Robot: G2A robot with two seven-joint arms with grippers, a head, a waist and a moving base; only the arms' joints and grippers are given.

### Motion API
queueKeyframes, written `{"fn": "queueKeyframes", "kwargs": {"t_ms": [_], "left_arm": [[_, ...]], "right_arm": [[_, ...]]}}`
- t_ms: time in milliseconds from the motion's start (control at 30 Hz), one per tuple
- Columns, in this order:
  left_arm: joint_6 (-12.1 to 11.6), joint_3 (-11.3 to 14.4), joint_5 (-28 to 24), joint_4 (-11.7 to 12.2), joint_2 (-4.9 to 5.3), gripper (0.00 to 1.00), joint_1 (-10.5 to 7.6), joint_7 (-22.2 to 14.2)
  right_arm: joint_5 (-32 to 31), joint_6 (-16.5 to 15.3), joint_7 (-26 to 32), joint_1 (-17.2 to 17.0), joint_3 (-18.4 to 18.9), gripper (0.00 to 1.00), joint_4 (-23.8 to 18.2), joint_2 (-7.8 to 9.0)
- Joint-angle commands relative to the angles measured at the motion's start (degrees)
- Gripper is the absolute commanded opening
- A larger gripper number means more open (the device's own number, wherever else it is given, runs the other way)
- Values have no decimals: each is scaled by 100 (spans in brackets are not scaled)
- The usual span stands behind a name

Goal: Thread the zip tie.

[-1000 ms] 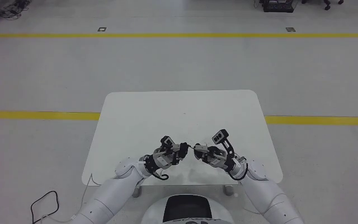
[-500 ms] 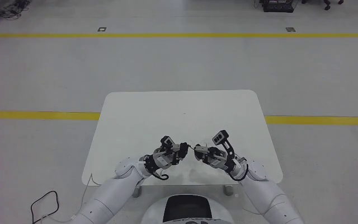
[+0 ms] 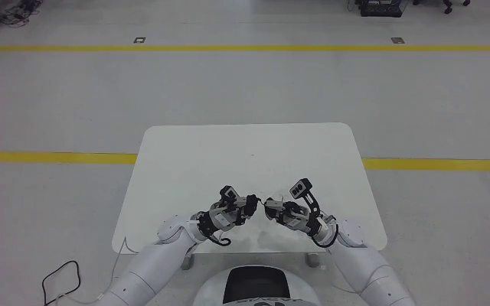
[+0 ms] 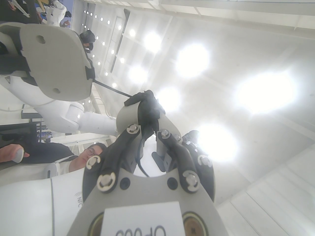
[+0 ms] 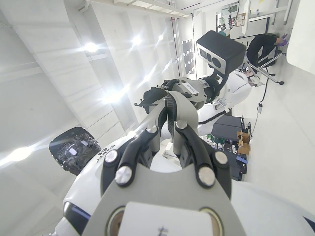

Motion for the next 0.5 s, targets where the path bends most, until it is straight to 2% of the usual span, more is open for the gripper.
{"fn": "queueKeyframes", "kwargs": {"t_ms": [0,467], "left_arm": [[0,0,0,0,0,0,0,0],[0,0,0,0,0,0,0,0]], "right_arm": [[-8,-4,-2,-4,3,0,5,2],[-53,9,-38,55,-53,0,113,-5]]}}
